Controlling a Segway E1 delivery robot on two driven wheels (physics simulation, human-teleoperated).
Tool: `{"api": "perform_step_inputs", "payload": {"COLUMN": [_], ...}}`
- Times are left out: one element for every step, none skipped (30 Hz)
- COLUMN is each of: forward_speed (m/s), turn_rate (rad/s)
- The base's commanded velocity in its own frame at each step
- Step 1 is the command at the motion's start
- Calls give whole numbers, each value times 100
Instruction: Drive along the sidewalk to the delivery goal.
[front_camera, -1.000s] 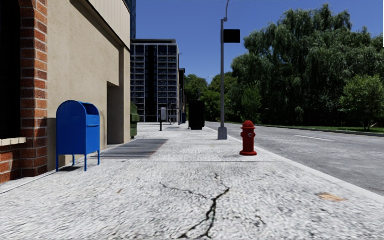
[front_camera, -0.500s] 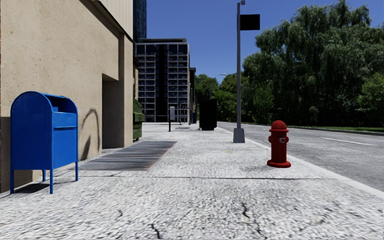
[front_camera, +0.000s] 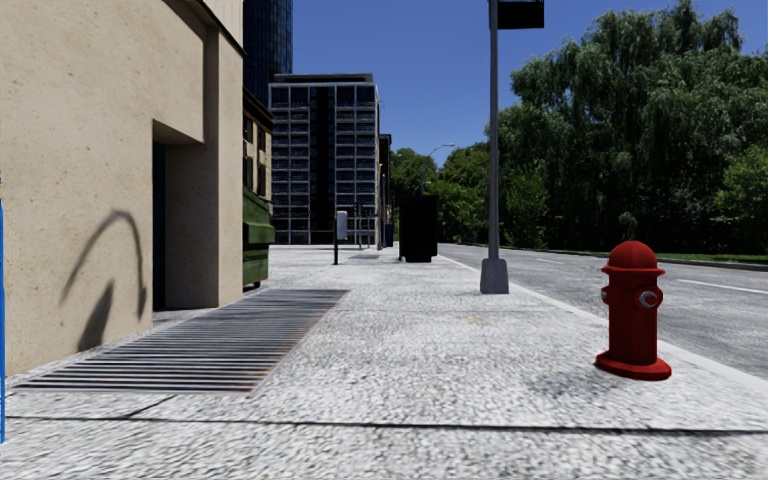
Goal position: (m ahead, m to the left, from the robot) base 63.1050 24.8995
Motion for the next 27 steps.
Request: {"api": "perform_step_inputs", "payload": {"forward_speed": [200, 200, 200, 200, 200, 200, 200, 200, 200, 200, 200, 200, 200, 200, 200, 200, 200, 200, 200, 200, 200, 200, 200, 200, 200, 200, 200], "turn_rate": [0, 0, 0, 0, 0, 0, 0, 0, 0, 0, 0, 0, 0, 0, 0, 9, 35, 64, 106, 106, 120, 120, 87, 12, 12, 2, 0]}}
